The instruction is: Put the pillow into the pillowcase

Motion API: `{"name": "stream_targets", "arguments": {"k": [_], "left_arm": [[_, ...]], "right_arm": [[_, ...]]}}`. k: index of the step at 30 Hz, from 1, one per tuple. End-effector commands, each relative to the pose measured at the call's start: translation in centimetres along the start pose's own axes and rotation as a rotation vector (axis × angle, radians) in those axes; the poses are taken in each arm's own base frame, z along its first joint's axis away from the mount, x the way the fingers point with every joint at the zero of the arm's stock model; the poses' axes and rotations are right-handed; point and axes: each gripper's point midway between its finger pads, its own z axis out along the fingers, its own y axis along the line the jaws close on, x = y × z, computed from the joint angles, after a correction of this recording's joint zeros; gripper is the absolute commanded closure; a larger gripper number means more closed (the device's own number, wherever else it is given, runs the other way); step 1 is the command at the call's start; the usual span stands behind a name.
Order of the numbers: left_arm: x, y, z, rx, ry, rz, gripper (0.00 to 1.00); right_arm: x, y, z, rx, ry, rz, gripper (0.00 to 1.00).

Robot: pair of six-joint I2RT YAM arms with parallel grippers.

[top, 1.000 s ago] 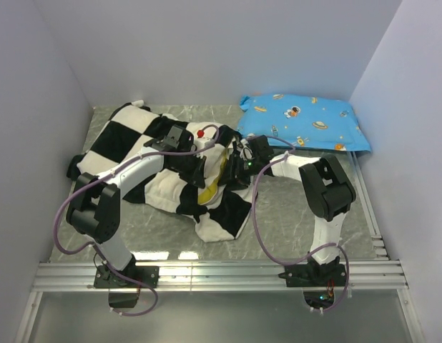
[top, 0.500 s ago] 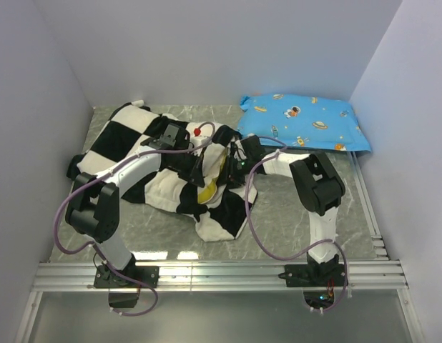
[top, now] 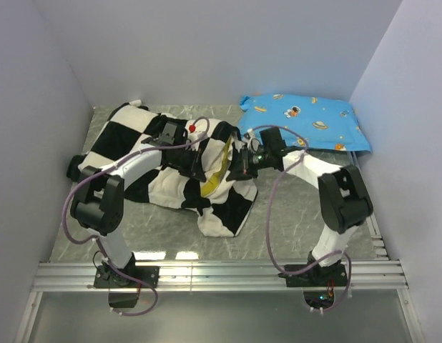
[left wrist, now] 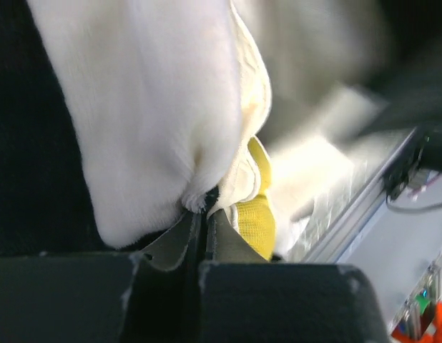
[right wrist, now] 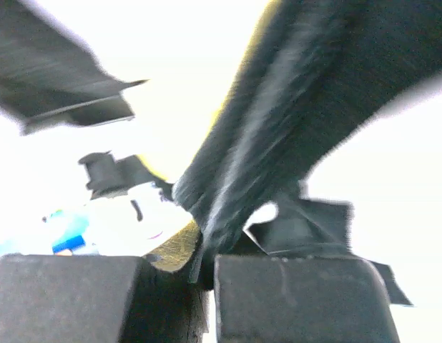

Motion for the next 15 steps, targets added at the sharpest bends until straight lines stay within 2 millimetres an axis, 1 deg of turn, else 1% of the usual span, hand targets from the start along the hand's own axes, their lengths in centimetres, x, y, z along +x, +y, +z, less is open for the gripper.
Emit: {"name": "stream_targets", "arguments": {"k": [1,2,3,4,5,6,7,9,10,11,13,14,15], "left_arm": [[-3.9,0.5,2.0,-0.059,-0.123,0.005,1.0],[-4.6,0.1,3.2,-0.06,-0.142,-0.01,1.0],[-4.8,-0.1,3.9,-0.073,-0.145,-0.012,1.0],[-4.9,-0.3,4.7,-0.079,-0.138,-0.011,1.0],[-4.6,-1.2,6.0,-0.05,-0.116,-0.012,1.0],[-4.1,-1.6,6.5,-0.024,-0.096,-0.019,1.0],[-2.5,-2.1,7.0,0.016,-0.049,-0.033,1.0],[-0.7,-3.3,6.4,0.081,-0.025,-0.046,1.0],[2.2,-3.2,6.2,0.106,0.028,-0.068,1.0],[2.5,-4.8,4.4,0.154,0.009,-0.031,1.0],[4.4,-5.5,3.0,0.175,0.013,-0.014,1.0],[5.3,-6.6,1.4,0.21,0.004,0.023,0.99],[5.9,-7.0,0.5,0.216,0.016,0.031,0.93]], "right_arm": [[1.1,8.6,-3.2,-0.317,0.035,-0.202,1.0],[1.2,9.7,-3.5,-0.349,0.048,-0.16,1.0],[1.1,10.9,-4.0,-0.383,0.043,-0.164,1.0],[0.6,12.2,-4.5,-0.442,0.003,-0.229,1.0],[0.3,12.9,-4.9,-0.458,-0.001,-0.169,1.0],[-0.1,13.3,-5.2,-0.466,-0.021,-0.172,1.0],[-0.9,13.7,-5.6,-0.469,-0.047,-0.173,1.0],[-2.2,13.5,-5.9,-0.455,-0.092,-0.162,1.0],[-3.5,13.0,-6.8,-0.455,-0.142,-0.145,1.0],[-4.5,12.6,-6.9,-0.443,-0.183,-0.128,1.0],[-6.0,11.6,-7.3,-0.442,-0.227,-0.08,1.0],[-6.5,11.1,-7.4,-0.439,-0.244,-0.063,1.0],[-6.5,10.5,-6.9,-0.435,-0.234,-0.048,1.0]]}}
